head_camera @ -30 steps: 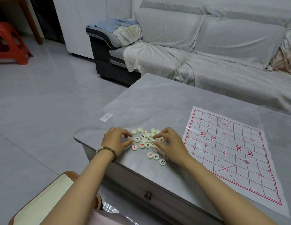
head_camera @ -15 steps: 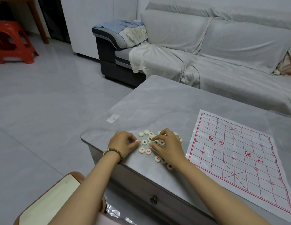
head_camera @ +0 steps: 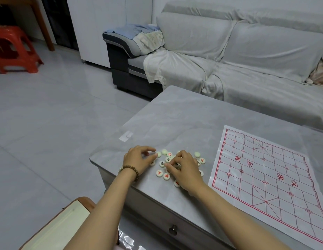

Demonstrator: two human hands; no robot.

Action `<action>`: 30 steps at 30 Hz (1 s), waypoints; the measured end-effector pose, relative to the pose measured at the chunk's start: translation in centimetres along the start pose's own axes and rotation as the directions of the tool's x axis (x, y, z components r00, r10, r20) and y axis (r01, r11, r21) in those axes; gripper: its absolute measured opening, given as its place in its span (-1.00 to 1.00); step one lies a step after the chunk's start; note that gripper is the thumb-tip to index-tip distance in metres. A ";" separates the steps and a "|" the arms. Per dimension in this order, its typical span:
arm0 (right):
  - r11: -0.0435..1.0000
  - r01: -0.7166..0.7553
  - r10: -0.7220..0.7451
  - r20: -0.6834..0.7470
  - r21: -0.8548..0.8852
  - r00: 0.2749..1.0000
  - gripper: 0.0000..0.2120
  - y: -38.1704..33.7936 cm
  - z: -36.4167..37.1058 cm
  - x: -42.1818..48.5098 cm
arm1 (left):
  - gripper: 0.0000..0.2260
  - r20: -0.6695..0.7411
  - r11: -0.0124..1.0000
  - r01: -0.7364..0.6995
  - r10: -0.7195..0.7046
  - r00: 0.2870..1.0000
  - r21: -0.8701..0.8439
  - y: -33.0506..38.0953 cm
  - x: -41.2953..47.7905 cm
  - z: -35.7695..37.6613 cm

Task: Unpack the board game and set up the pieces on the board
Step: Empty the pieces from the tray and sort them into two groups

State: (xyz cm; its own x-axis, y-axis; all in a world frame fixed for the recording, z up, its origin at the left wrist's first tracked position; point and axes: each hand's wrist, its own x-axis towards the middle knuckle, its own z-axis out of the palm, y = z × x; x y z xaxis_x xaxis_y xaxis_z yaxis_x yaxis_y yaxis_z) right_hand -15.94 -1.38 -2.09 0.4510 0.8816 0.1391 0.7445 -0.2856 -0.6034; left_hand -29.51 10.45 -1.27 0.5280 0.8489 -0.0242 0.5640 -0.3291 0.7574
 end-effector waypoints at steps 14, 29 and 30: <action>0.998 -0.047 0.044 0.095 0.035 0.995 -0.81 -0.1 -0.4 4.8 | -0.83 -0.004 0.994 0.040 -0.040 0.999 0.105 0.5 1.3 0.7; 0.997 0.019 -0.019 0.011 -0.074 1.000 -0.78 -0.2 0.7 5.9 | -0.88 -0.134 0.996 -0.034 0.044 0.990 0.079 -0.6 1.8 1.0; 0.995 0.027 -0.026 0.013 -0.091 1.000 -0.81 -0.1 0.7 5.9 | -0.85 -0.133 0.996 -0.045 0.055 0.990 0.076 -0.5 1.8 1.1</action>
State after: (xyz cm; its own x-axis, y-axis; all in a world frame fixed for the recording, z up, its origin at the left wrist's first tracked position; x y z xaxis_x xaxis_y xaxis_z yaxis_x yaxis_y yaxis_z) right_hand -13.67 4.12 -1.73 0.4252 0.8935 0.1442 0.7982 -0.2951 -0.5251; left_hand -28.17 11.66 -2.38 0.4688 0.8772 0.1041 0.5862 -0.3971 0.7062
